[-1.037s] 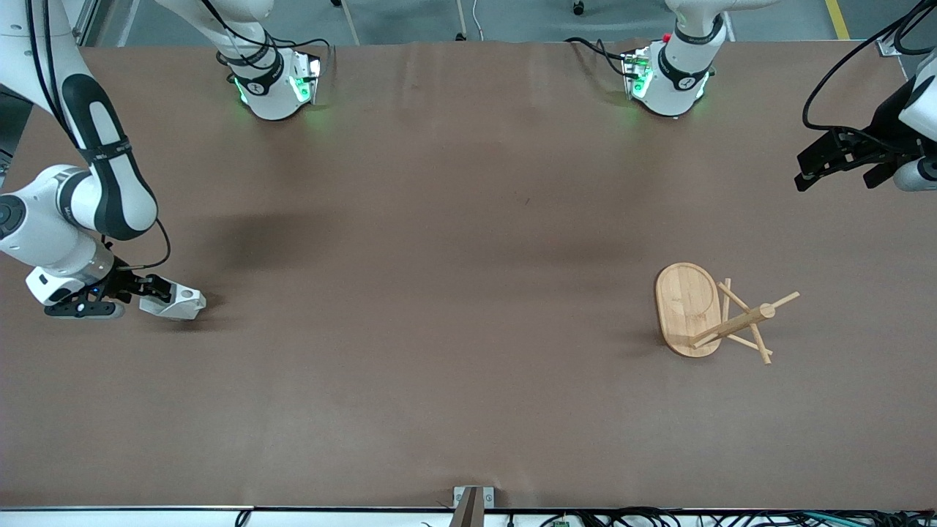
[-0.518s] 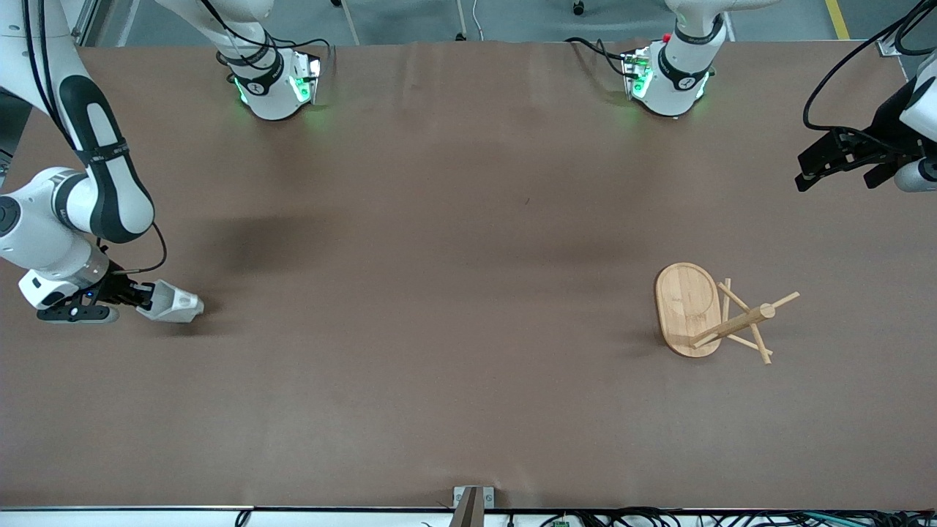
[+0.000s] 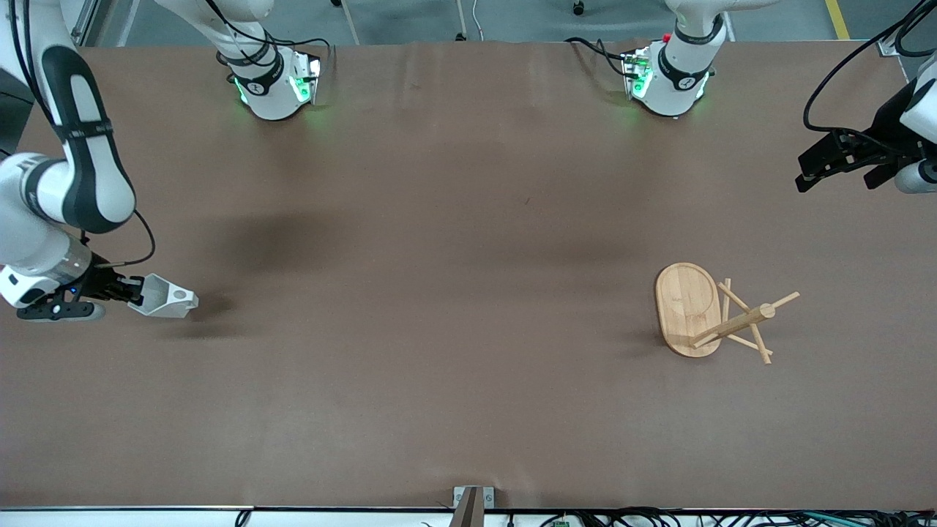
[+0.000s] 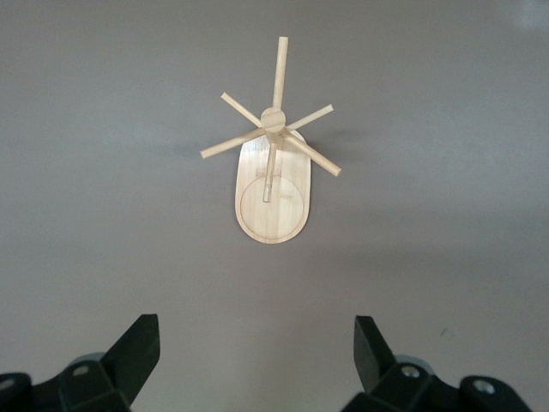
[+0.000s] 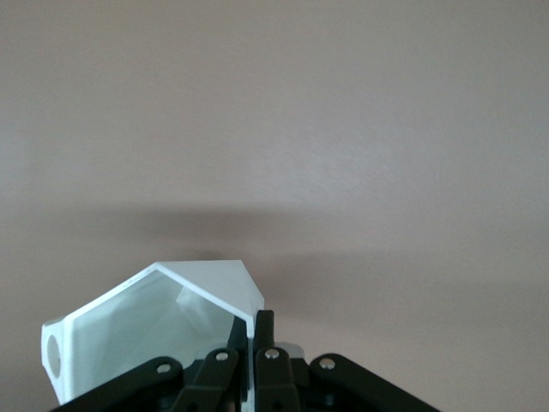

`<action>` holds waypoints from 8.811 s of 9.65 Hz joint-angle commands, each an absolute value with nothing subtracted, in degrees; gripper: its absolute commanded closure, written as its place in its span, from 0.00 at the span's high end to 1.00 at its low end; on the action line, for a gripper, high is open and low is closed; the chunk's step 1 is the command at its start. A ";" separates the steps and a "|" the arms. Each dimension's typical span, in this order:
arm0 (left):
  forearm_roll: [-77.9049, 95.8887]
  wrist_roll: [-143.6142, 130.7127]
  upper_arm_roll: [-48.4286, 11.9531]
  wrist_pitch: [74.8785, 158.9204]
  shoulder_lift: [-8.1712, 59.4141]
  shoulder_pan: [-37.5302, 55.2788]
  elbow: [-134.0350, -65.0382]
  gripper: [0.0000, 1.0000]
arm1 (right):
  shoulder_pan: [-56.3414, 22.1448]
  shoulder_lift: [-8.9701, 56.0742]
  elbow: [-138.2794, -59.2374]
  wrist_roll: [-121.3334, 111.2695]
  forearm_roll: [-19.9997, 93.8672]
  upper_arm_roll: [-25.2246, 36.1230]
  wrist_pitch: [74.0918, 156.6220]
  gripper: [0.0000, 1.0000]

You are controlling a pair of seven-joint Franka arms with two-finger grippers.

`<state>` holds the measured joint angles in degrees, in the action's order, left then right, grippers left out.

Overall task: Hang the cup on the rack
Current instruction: 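Lift the white cup with the right gripper toward the table middle, then hold the cup with the right gripper while the left gripper grasps it, then open the right gripper while the left gripper carries the cup away, then move the cup with the left gripper over the wooden rack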

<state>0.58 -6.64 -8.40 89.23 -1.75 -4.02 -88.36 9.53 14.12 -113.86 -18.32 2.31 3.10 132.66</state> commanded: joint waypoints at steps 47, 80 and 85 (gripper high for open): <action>11.51 13.44 -46.67 117.60 6.86 3.34 -90.61 0.74 | -24.26 10.55 -102.66 -16.35 81.91 2.55 92.46 0.00; 2.11 -5.10 -45.70 113.74 12.57 -23.46 -92.90 0.01 | -0.27 1.94 -84.10 -8.27 -0.79 4.67 88.07 1.00; 3.08 -3.16 -21.04 113.03 6.08 -8.99 -104.30 0.01 | 5.80 -0.70 -88.51 -4.49 -0.88 -2.55 88.68 1.00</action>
